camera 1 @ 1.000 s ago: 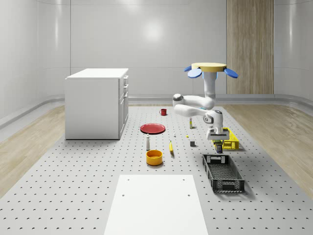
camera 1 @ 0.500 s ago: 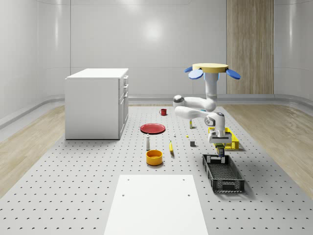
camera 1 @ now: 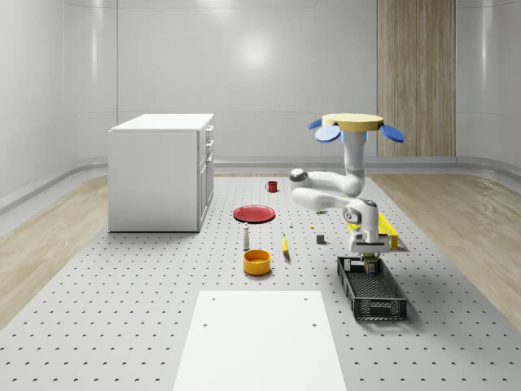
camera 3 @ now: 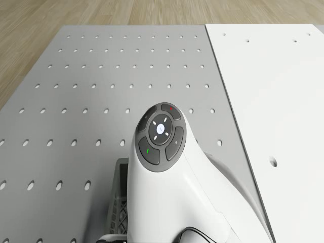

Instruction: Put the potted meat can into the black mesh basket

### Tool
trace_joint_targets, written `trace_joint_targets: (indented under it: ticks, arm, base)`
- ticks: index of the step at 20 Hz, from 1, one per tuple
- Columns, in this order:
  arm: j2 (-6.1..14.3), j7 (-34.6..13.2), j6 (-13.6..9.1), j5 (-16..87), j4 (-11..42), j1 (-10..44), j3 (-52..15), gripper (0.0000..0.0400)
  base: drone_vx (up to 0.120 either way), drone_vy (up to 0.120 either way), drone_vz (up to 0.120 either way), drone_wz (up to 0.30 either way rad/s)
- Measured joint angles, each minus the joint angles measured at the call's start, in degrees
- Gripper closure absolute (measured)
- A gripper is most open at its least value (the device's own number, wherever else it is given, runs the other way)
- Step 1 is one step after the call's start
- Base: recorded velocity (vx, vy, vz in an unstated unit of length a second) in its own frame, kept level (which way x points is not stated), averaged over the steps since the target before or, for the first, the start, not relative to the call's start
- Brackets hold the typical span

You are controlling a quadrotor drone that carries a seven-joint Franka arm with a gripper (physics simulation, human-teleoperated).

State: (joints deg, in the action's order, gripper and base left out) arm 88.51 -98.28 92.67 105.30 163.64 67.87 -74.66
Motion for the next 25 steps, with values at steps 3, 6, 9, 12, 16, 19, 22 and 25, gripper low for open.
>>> trace_joint_targets:
  ticks: [3, 6, 9, 12, 16, 19, 22, 25]
  arm:
    - [0.0, 0.0, 0.0, 0.0, 0.0, 0.0, 0.0, 0.0115]
    - [0.0, 0.0, 0.0, 0.0, 0.0, 0.0, 0.0, 0.0115]
    - [0.1, 0.0, 0.0, 0.0, 0.0, 0.0, 0.0, 0.0115]
    - [0.1, 0.0, 0.1, 0.0, 0.0, 0.0, 0.0, 0.0115]
    - [0.1, 0.1, 0.1, -0.1, 0.0, 0.0, 0.0, 0.0083]
    - [0.1, 0.6, 0.2, -0.2, 0.0, 0.0, 0.0, 0.0039]
    - [0.1, 0.8, 0.2, -0.2, 0.0, 0.0, 0.0, 0.0018]
    - [0.1, 1.0, 0.3, -0.3, 0.0, 0.0, 0.0, 0.0009]
  base:
    - [0.12, -0.04, 0.0, 0.0]
    - [0.12, 0.0, 0.0, 0.0]
    - [0.013, 0.0, 0.0, 0.0]
    - [0.0, 0.0, -0.093, 0.0]
    - [0.0, 0.0, -0.05, 0.0]
    - [0.0, 0.0, 0.0, 0.0]
    - [0.0, 0.0, 0.0, 0.0]
    - [0.0, 0.0, 0.0, 0.0]
